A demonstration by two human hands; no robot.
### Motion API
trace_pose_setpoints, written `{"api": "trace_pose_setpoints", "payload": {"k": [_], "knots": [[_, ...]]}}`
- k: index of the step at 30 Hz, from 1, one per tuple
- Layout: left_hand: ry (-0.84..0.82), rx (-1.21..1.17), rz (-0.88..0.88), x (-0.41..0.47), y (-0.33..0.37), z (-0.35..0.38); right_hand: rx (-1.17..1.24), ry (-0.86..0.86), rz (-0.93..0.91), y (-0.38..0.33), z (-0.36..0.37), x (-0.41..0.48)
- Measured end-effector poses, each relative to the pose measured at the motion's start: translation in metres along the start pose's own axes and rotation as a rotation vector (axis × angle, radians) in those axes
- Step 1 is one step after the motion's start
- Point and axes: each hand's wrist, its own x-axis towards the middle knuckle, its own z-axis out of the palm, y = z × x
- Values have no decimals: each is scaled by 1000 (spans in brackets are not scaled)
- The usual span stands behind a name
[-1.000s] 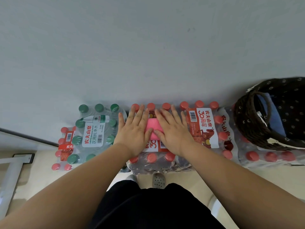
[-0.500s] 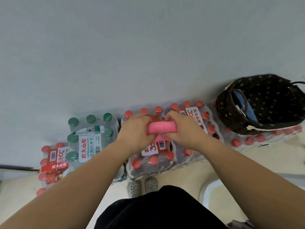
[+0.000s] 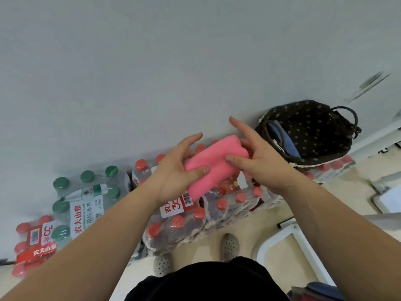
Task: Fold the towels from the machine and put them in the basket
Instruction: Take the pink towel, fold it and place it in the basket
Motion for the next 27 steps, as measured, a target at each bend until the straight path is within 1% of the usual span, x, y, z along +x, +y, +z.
{"api": "trace_pose_setpoints", "payload": {"k": [3, 6, 8, 10, 14, 18, 21, 24, 27], "knots": [[-65, 107, 97, 14, 10, 29, 95, 158, -71, 11, -24, 1], [-82, 198, 203, 36, 20, 70, 47, 265, -175, 24, -62, 4], [-50, 218, 252, 53, 28, 101, -31, 306, -237, 32, -95, 6], [-35, 227, 275, 72, 38, 132, -29, 309, -256, 40, -132, 8], [-85, 283, 225, 114, 63, 187, 79, 252, -218, 55, -212, 14], [-160, 415, 179, 147, 80, 228, 83, 137, -91, 72, -286, 29], [-134, 655, 181, 160, 85, 240, -43, 34, 12, 86, -330, 50], [-102, 904, 138, 172, 84, 245, -142, -55, 54, 104, -351, 72], [-171, 1181, 63, 184, 81, 255, -220, -143, 34, 124, -346, 91]]}}
